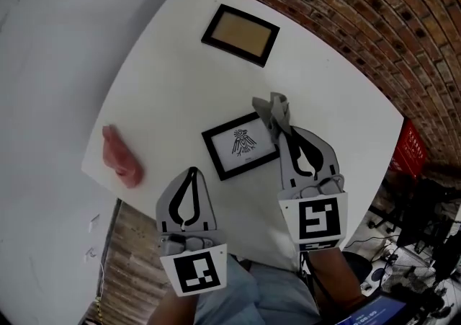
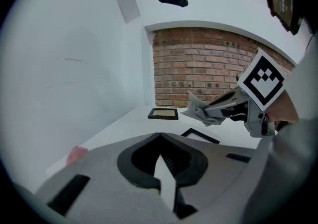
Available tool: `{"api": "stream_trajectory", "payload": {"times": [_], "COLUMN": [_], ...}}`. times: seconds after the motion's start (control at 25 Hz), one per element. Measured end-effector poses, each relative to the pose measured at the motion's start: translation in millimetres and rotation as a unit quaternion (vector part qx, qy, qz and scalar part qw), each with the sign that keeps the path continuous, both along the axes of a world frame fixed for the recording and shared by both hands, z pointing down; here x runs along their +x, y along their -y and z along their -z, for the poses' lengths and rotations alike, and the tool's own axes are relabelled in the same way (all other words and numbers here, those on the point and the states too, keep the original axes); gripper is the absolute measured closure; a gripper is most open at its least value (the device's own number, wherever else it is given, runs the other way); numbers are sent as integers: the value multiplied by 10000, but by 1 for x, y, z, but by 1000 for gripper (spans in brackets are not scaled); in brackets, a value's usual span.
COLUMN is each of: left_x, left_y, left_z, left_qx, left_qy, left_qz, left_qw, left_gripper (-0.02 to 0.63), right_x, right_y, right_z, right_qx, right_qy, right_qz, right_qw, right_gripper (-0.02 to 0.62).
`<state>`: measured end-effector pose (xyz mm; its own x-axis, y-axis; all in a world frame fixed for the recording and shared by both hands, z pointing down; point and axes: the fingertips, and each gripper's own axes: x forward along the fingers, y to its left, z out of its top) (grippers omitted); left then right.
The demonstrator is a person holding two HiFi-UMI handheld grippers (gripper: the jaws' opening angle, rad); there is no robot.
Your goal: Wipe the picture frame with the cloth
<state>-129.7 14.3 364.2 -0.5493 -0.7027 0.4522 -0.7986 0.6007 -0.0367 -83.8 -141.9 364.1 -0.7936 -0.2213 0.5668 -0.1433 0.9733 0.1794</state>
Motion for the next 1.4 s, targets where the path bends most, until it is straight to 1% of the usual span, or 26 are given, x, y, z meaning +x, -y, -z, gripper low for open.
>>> {"api": "stream_trajectory", "payload": {"times": [0.28,0.56,0.88,1.08,1.4], "left_x": [8,14,19,18,12], "left_y": [-18,-35,-53,-62,-67], "left_z": [15,16,3,-11,-34], "left_qx": [101,93,36,-25,-163], "left_qy": [108,120,19,-134,-362], "left_qz": [197,376,569,677,672], "left_qw": [9997,9992,9984,9976,9969], "left_gripper": [597,597,597,597,597], "right_x": [-6,-10,-10,-13,-19], "right_y": [-36,-68,-91,-100,-106], "right_z": [16,13,-8,-28,-63], "right_qx": [-51,-180,-290,-364,-485], "right_qy": [159,167,-6,-177,-414], "right_qz": [394,704,938,1041,1086], "right_qw": [9991,9972,9952,9937,9920], "right_gripper": [569,569,569,569,569]}}
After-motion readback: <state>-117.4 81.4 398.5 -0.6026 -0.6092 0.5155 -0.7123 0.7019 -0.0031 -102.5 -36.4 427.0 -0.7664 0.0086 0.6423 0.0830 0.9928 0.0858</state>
